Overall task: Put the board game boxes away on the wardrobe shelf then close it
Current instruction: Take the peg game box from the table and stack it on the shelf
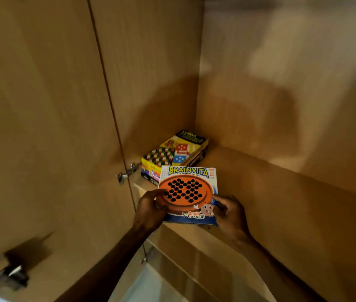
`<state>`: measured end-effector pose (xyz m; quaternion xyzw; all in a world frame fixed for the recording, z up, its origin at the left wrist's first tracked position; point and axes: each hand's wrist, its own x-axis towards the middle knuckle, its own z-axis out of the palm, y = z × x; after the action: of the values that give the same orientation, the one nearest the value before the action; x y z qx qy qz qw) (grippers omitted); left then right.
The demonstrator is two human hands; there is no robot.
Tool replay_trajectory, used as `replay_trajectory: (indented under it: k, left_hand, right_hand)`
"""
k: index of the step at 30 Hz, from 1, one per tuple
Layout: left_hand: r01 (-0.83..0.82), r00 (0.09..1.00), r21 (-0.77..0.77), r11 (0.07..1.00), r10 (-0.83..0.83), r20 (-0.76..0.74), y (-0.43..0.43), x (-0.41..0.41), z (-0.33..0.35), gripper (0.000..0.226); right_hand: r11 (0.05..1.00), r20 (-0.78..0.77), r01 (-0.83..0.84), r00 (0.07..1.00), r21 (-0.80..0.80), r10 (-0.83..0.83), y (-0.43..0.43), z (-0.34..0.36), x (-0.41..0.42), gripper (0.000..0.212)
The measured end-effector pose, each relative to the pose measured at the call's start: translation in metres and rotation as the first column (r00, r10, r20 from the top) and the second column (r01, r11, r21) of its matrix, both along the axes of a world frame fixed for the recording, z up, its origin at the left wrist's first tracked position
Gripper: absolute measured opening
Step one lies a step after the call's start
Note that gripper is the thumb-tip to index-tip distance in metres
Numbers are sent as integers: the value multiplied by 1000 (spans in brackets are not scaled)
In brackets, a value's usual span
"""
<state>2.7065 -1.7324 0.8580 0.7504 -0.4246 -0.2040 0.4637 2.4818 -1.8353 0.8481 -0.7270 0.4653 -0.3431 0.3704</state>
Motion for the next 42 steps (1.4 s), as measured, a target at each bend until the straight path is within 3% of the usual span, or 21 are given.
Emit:
replay_trajectory:
  k: [3, 5, 8, 10, 13, 15, 18, 21, 25, 34, 37, 42]
  left_hand:
    - [89, 994, 20, 996, -90, 64, -45, 26, 14, 76]
    - [203, 979, -58, 977, -203, -5, -68, 40, 22, 92]
    - [330, 944, -20, 944, -329, 40, -99, 56, 39, 82]
    - [310, 944, 112, 944, -319, 78, -122, 71, 44, 67]
    - [294, 944, 155, 943, -312, 111, -146, 102, 34, 45]
    - [261, 908, 141, 955, -292, 301, -157, 115, 31, 42]
    - [192, 854, 140, 971, -235, 463, -163, 118, 33, 38]
    - [99, 836, 150, 984, -164, 523, -165, 117, 25, 36]
    - [120, 848, 131, 984, -170, 501, -169, 117, 21, 38]
    - [224, 905, 86, 971, -240, 351, -160, 116, 31, 47]
    - [53, 963, -12, 999, -48, 265, -137, 96, 28, 31]
    - [-146, 988, -72, 987, 141, -66, -76, 58, 2, 28]
  right_hand:
    - [999, -31, 1, 1000, -44, -2, -46, 6, 26, 27]
    - [999, -23, 22, 999, -43, -23, -71, 8, 43, 24]
    - [999, -16, 20, 1000, -27, -21, -99, 6, 65, 23]
    - [1000, -3, -3, 1000, -4, 3, -112, 3, 77, 23]
    - [997, 4, -18, 1000, -74, 19, -127, 0, 92, 23]
    - [989, 16, -35, 999, -142, 38, -135, 4, 102, 22]
    - [981, 46, -123, 990, -151, 132, -140, 8, 118, 24]
    - [968, -1, -206, 978, -146, 208, -140, 4, 130, 31]
    - [954, -151, -272, 956, -127, 252, -143, 3, 137, 39]
    - [930, -177, -362, 921, -59, 347, -136, 15, 133, 51]
    - [944, -46, -330, 943, -31, 328, -124, 19, 122, 45]
    - [956, 77, -287, 956, 53, 283, -84, 12, 104, 37]
